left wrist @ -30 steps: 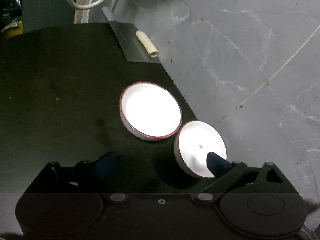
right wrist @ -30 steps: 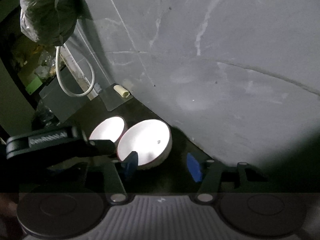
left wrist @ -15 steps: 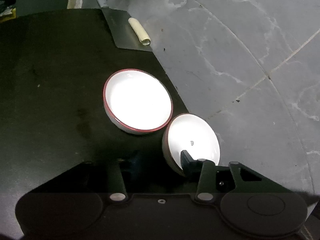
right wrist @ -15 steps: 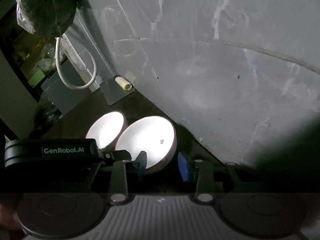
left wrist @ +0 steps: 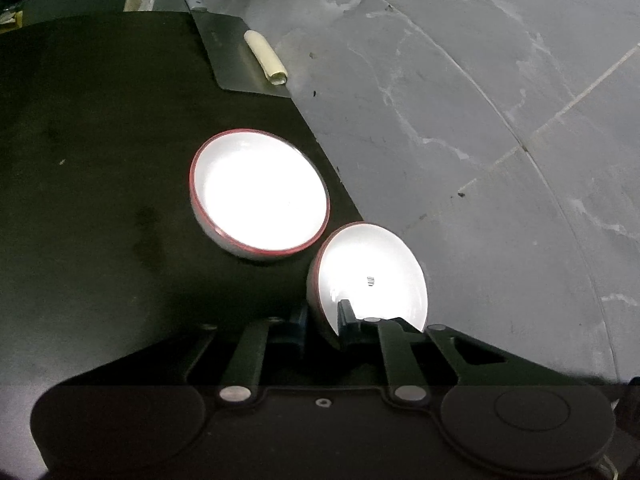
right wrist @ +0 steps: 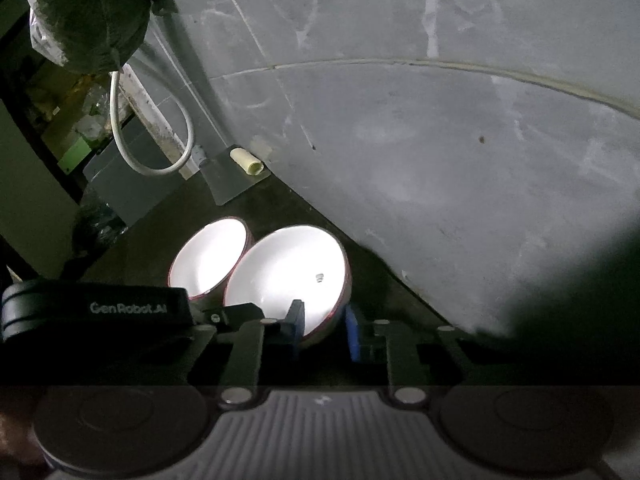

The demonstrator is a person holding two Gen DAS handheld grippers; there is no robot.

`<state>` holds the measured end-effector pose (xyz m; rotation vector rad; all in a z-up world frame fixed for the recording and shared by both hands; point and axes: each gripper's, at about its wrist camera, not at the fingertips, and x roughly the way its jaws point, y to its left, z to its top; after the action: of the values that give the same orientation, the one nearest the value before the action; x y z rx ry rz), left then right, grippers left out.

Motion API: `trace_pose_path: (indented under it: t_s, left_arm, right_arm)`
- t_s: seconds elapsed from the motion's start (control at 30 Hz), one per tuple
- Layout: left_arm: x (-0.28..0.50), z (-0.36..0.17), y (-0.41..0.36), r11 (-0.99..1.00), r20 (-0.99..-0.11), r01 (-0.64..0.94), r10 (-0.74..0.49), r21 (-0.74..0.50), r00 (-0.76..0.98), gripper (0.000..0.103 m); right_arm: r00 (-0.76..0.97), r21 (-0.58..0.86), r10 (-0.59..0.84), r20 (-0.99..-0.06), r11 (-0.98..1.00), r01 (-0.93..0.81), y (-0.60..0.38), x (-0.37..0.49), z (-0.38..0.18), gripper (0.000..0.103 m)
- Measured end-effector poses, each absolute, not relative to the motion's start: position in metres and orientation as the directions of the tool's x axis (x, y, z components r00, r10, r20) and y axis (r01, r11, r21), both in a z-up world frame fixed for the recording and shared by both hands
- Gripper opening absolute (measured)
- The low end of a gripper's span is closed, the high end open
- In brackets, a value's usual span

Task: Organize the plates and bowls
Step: 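Lift the white bowl with the left gripper and carry it over the mixing bowl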

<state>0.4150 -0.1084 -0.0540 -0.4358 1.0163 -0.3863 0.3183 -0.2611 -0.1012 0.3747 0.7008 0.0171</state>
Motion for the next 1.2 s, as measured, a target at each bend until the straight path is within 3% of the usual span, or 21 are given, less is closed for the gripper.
trace_pose_path:
  t_s: [0.7, 1.2]
  left_arm:
    - [0.315, 0.012, -0.071, 0.816, -0.655, 0.191, -0.558, -0.546, 0.510, 0.015]
    - [0.251, 0.017, -0.045, 0.809, -0.661, 0.198, -0.571, -0.553, 0.486, 0.016]
  right_arm:
    - [0.803, 0.307, 0.247, -0.542, 0.948, -0.084, -0.249, 0.216, -0.039, 0.023]
    - [0.742, 0.260, 0.350, -0.572, 0.935, -0.240, -0.235, 0.159, -0.019, 0.023]
